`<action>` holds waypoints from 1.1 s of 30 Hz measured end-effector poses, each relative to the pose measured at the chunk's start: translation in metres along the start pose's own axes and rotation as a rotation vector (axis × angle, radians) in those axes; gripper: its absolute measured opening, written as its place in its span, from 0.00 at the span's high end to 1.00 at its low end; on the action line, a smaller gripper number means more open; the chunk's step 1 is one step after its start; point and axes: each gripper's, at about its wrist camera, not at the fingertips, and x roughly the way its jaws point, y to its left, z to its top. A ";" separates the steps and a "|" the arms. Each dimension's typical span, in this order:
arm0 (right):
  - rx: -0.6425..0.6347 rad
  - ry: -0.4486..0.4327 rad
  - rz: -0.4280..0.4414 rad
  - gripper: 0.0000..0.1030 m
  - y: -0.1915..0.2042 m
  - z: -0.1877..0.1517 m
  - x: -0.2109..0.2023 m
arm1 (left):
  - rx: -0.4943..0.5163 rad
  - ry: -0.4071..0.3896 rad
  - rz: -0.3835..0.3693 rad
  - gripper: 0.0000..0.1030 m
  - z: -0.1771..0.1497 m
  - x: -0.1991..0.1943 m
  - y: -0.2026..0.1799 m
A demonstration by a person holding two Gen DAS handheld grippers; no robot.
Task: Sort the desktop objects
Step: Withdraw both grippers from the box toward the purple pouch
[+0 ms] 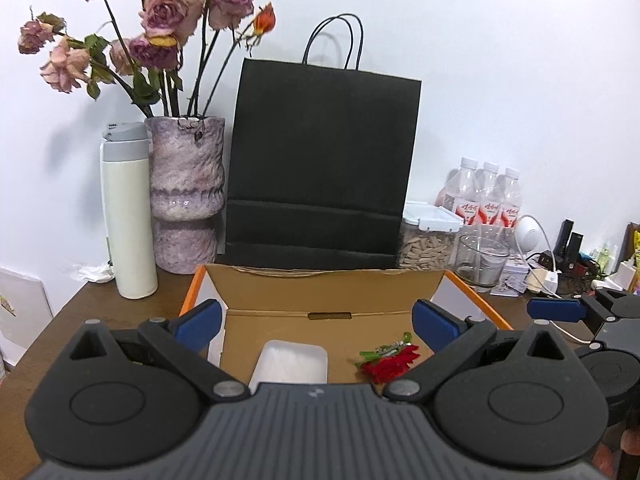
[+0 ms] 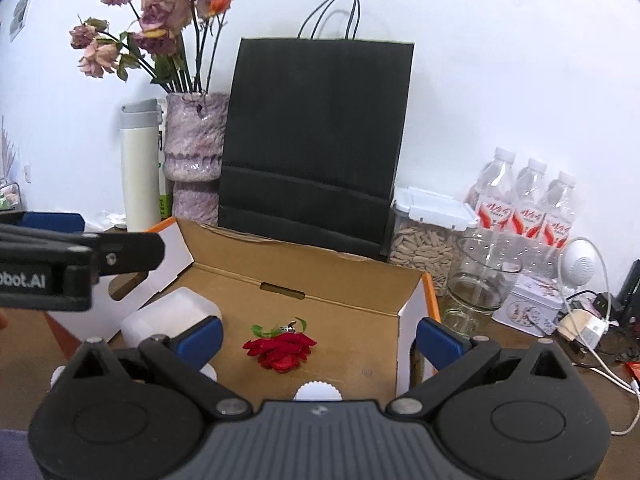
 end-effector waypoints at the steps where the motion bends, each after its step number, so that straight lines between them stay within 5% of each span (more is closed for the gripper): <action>1: 0.004 -0.003 0.002 0.00 0.001 -0.001 -0.005 | 0.001 -0.001 -0.002 0.00 -0.001 -0.006 0.000; 20: 0.104 -0.012 0.036 0.00 0.001 -0.047 -0.096 | 0.005 -0.067 -0.010 0.00 -0.014 -0.102 0.015; 33: 0.114 0.069 -0.036 0.00 0.004 -0.112 -0.139 | 0.019 0.054 0.030 0.00 -0.070 -0.146 0.031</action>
